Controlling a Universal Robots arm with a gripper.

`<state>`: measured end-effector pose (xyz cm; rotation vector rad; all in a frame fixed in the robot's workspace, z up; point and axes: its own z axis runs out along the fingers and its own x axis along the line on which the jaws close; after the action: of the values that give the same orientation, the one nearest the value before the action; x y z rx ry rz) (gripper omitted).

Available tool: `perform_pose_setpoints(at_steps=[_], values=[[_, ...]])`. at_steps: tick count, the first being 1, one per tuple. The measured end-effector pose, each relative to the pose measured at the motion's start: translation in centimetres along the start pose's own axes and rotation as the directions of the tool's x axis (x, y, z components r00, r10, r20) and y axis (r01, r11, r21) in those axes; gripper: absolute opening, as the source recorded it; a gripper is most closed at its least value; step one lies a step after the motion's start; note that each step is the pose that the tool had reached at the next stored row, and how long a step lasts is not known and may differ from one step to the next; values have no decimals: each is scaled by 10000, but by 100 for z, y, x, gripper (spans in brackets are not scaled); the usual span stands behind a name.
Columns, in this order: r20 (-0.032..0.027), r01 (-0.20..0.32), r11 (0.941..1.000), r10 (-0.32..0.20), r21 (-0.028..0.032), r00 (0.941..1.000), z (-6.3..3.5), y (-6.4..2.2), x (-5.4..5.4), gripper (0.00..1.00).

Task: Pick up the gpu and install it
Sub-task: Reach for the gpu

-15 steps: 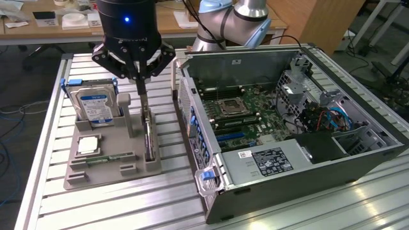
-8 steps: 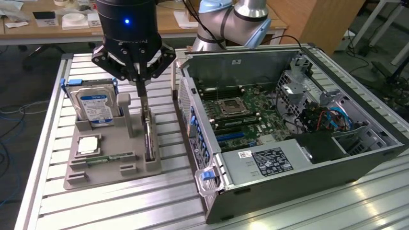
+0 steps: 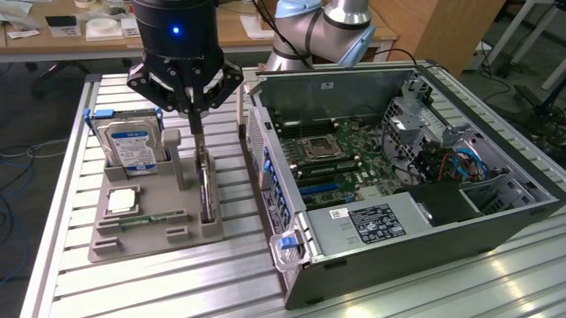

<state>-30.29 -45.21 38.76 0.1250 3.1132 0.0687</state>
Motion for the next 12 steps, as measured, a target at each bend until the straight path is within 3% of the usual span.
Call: perform_pose_setpoints(at_steps=[12], values=[[-1,0,10000,0,0,10000,12,-1,1,11]])
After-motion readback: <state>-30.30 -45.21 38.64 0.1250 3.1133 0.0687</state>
